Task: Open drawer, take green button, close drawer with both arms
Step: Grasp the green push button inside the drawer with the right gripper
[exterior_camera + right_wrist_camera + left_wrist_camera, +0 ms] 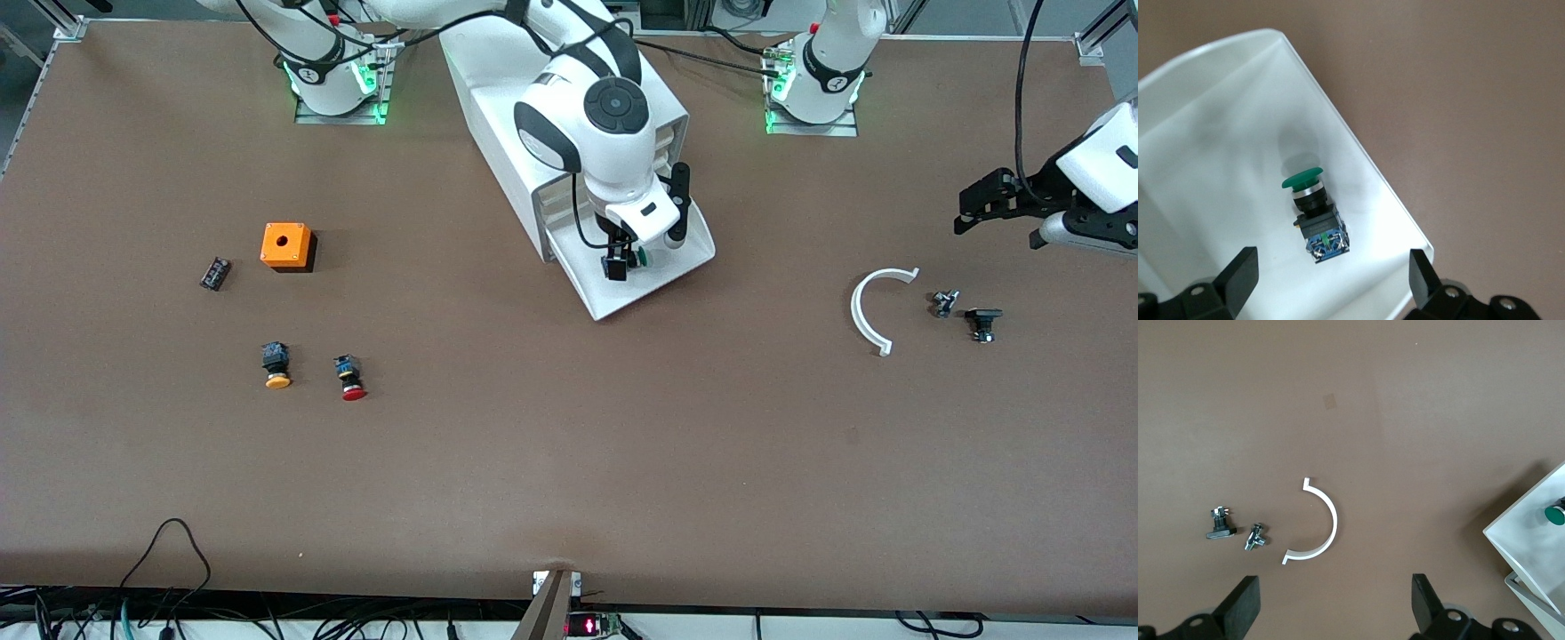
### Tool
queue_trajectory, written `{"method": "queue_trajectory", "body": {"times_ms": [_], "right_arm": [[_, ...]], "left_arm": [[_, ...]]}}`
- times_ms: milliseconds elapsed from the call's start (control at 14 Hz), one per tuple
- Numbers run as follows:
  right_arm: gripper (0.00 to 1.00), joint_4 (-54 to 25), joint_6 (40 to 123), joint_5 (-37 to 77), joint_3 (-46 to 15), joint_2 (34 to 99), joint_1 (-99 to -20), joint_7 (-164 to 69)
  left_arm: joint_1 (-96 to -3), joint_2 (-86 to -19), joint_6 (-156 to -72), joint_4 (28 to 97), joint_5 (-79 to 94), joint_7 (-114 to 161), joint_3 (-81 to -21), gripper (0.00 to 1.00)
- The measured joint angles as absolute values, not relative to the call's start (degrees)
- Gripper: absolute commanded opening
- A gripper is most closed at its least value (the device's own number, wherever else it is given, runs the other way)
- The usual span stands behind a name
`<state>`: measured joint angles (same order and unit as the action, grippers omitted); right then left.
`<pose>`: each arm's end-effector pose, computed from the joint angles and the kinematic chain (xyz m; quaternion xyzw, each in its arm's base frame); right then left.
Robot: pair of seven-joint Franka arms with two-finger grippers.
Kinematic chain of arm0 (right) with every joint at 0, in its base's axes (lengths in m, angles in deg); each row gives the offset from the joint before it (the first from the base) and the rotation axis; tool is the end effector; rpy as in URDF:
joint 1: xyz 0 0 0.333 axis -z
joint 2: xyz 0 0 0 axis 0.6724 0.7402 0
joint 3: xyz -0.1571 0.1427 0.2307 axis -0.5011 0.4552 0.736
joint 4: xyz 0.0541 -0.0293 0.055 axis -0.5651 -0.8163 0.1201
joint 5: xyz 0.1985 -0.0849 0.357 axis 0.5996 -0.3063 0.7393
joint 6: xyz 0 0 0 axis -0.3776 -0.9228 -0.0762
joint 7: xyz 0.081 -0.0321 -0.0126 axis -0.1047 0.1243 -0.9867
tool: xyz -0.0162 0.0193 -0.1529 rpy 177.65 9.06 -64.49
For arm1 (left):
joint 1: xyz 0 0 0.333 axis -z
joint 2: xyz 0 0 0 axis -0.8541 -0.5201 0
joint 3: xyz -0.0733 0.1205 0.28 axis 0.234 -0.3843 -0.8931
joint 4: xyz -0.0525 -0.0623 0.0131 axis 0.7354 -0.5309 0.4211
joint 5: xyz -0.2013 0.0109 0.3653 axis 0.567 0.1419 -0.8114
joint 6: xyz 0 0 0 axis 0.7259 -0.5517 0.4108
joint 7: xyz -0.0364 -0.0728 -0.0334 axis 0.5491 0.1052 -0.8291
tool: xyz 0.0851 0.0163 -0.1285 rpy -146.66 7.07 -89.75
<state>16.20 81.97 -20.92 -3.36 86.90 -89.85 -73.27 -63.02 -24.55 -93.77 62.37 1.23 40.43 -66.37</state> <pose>0.4804 0.6223 0.2760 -0.7372 -0.6747 -0.0326 0.0149 0.5731 0.0064 0.5275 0.9968 -0.0765 -0.0018 0.0224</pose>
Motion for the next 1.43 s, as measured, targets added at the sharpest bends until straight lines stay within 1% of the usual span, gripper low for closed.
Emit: {"method": "queue_trajectory", "body": {"times_ms": [214, 857, 929, 1000, 1071, 1143, 1286, 1429], "right_arm": [[1.0, 16.24, 82.38, -23.05, -3.65, 89.34, -89.87, -77.26], [1.0, 15.99, 82.27, -23.89, -3.63, 91.61, -90.59, -81.66], [0.94, 15.99, 82.31, -23.92, -3.63, 92.04, -90.77, -81.66], [0.79, 15.99, 82.47, -23.93, -3.63, 92.36, -90.89, -81.66], [0.6, 15.99, 82.7, -23.94, -3.63, 92.55, -90.98, -81.66], [0.49, 16.0, 82.93, -23.99, -3.63, 92.62, -91.05, -81.66], [0.33, 16.0, 84.18, -24.46, -3.64, 92.62, -91.07, -81.66], [0.21, 16.0, 85.28, -24.57, -3.7, 92.62, -90.99, -81.66]], "left_arm": [[-63.07, -25.12, -93.52, 62.37, 1.15, 39.36, -66.49, 1.0], [-63.07, -25.2, -93.4, 62.09, 1.14, 39.24, -66.51, 1.0], [-63.07, -25.21, -93.4, 62.09, 1.14, 39.24, -66.53, 1.0], [-63.08, -25.22, -93.39, 62.09, 1.14, 39.23, -66.57, 1.0], [-63.08, -25.25, -93.39, 62.09, 1.14, 39.22, -66.61, 1.0], [-63.08, -25.3, -93.36, 62.09, 1.14, 39.22, -66.66, 1.0], [-63.1, -25.64, -93.32, 62.08, 1.14, 39.22, -66.78, 1.0], [-63.1, -26.0, -93.32, 62.07, 1.14, 39.22, -66.84, 1.0]]}}
